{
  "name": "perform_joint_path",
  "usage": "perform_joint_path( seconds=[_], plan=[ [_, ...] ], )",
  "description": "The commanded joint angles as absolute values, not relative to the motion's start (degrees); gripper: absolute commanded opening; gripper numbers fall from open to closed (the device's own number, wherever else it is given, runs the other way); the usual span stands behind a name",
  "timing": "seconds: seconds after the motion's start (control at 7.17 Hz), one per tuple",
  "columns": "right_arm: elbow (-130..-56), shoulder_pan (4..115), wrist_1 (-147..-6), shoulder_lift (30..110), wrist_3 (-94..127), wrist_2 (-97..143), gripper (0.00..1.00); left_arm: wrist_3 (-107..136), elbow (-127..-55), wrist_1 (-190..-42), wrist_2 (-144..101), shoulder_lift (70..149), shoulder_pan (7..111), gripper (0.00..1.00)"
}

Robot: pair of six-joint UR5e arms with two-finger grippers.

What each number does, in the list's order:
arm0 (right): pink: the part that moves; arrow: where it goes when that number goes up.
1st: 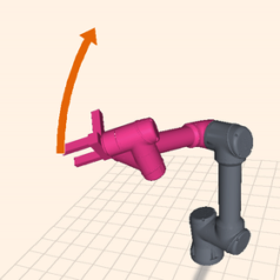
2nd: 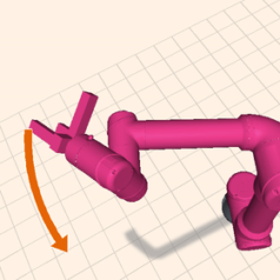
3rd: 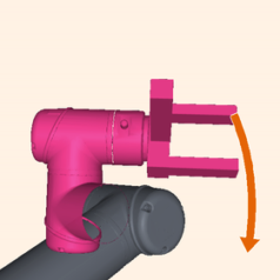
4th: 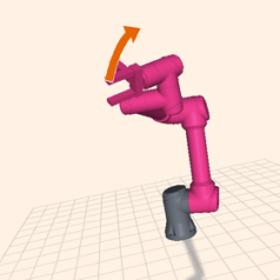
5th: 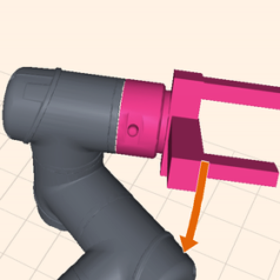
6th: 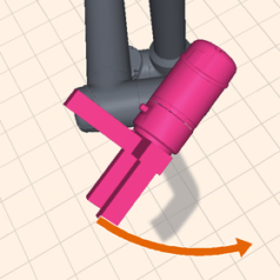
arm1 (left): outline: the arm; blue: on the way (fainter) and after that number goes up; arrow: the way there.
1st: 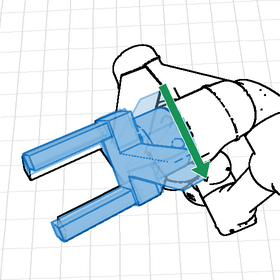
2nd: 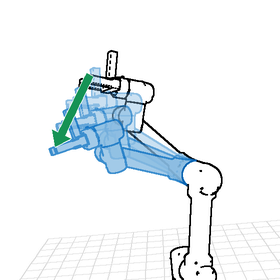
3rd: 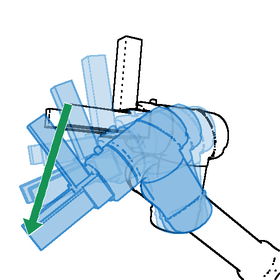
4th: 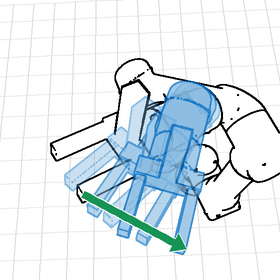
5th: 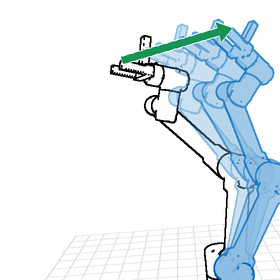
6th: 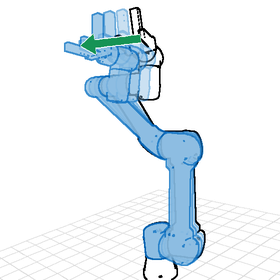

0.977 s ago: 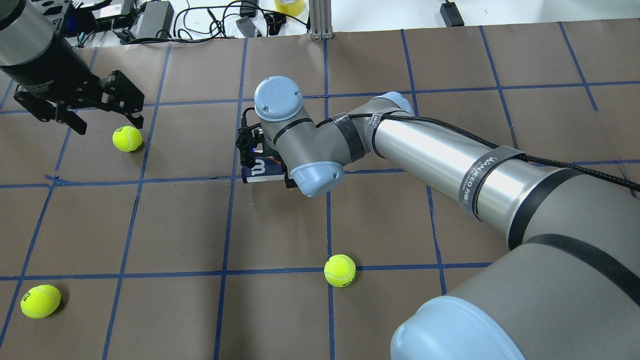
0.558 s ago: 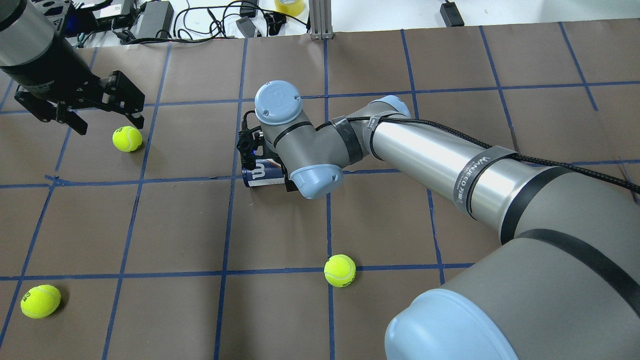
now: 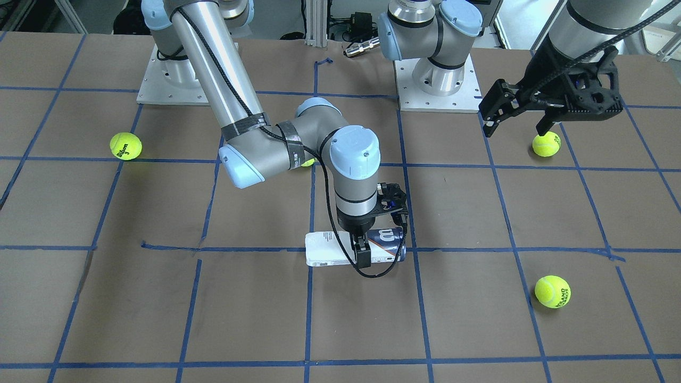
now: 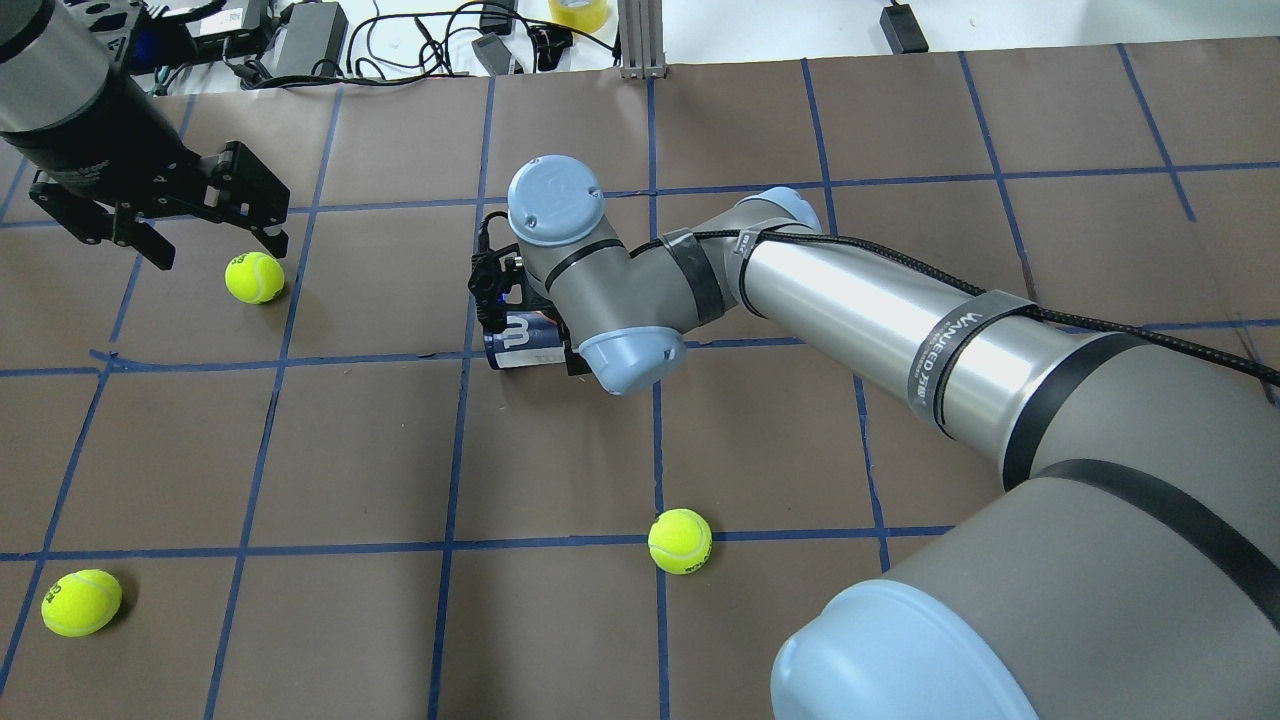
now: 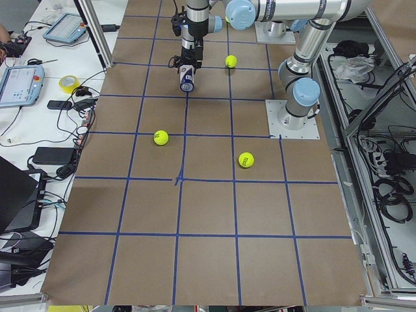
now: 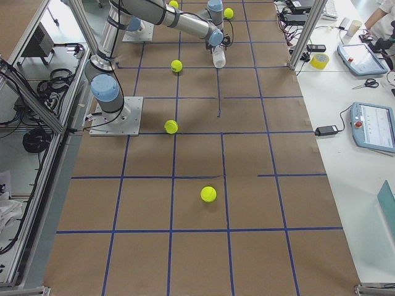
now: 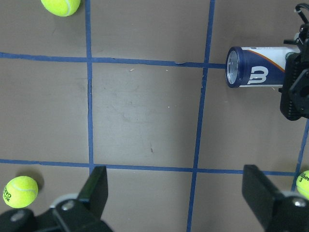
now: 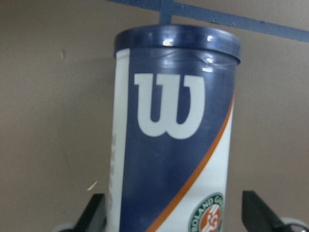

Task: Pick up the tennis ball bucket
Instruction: 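Tip the can onto its side on the table and open the right gripper, then raise the right gripper away while the left gripper reaches toward the can's lid end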

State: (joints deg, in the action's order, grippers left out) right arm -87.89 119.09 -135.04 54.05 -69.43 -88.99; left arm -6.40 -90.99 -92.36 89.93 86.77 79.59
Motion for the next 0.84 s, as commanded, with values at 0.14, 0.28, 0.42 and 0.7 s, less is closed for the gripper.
perform_joint_path(
  seconds=[0.14,0.28,0.42,0.7],
  plan=[
    [-87.63,118.74,-129.60,60.44,-70.22,-87.72,0.99,-5.54,-90.88,-92.55,90.00,86.75,79.37,1.00],
    [-87.54,117.17,-124.07,64.21,-70.31,-87.63,0.99,-5.45,-90.88,-92.55,89.83,86.75,79.28,1.00],
    [-87.37,115.16,-120.45,66.77,-70.31,-87.54,0.99,-5.36,-91.05,-92.55,89.13,86.84,79.19,1.00],
    [-87.45,107.28,-117.09,70.21,-69.61,-81.60,0.99,-4.66,-91.67,-91.85,86.42,88.32,79.37,1.00]
  ],
)
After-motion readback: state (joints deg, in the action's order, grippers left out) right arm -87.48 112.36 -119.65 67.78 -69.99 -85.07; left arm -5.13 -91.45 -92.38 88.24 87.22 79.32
